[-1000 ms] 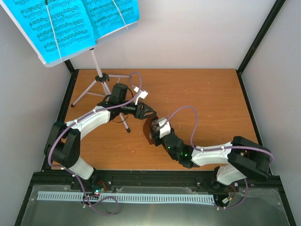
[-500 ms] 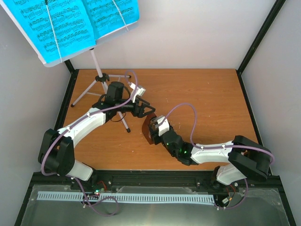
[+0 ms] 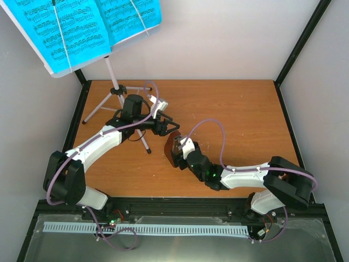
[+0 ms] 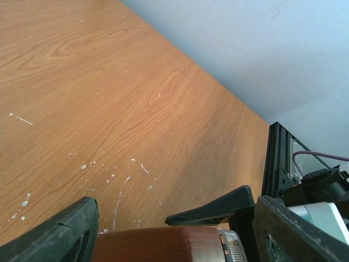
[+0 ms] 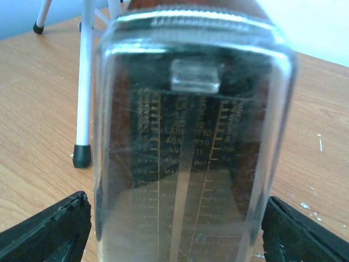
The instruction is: Pack up the instrument practice props
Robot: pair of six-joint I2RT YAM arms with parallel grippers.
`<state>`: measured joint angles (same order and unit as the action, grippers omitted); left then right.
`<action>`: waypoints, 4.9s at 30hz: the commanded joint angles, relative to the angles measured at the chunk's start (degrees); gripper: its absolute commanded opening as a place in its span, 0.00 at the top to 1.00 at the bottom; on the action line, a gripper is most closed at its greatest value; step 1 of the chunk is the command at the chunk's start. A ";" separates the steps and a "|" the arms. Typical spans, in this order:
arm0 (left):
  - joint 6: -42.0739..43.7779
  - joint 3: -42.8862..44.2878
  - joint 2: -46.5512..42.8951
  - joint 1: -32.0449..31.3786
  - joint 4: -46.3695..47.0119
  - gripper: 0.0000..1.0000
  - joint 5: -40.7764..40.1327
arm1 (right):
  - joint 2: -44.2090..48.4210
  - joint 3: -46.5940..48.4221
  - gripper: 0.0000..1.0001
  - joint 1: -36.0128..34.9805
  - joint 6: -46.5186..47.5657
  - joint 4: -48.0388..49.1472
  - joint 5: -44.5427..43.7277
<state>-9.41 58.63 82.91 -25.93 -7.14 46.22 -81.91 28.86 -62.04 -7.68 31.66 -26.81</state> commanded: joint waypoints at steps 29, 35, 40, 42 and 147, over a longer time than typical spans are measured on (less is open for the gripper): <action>14.40 -3.73 -9.87 -4.72 -8.90 0.00 -9.00 | 38.19 -1.15 0.00 26.37 -9.53 -38.58 20.04; 14.78 -3.44 -7.62 -6.27 -8.58 0.01 -8.78 | 37.44 -2.32 0.00 30.72 -12.85 -37.93 21.69; 15.55 -3.67 -6.11 -9.39 -8.46 0.05 -12.46 | 37.85 -3.47 0.00 31.49 -14.46 -37.80 21.98; 15.61 -3.83 -5.68 -9.82 -8.59 0.09 -13.57 | 37.96 -3.70 0.00 31.63 -15.04 -38.05 22.02; 2.92 0.09 -10.64 -4.65 1.43 0.01 7.74 | 47.84 -26.77 0.10 17.66 -28.82 -31.57 35.51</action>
<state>-9.56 57.71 73.23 -30.98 -7.05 51.88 -31.81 1.72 -43.70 -40.36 -3.57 9.43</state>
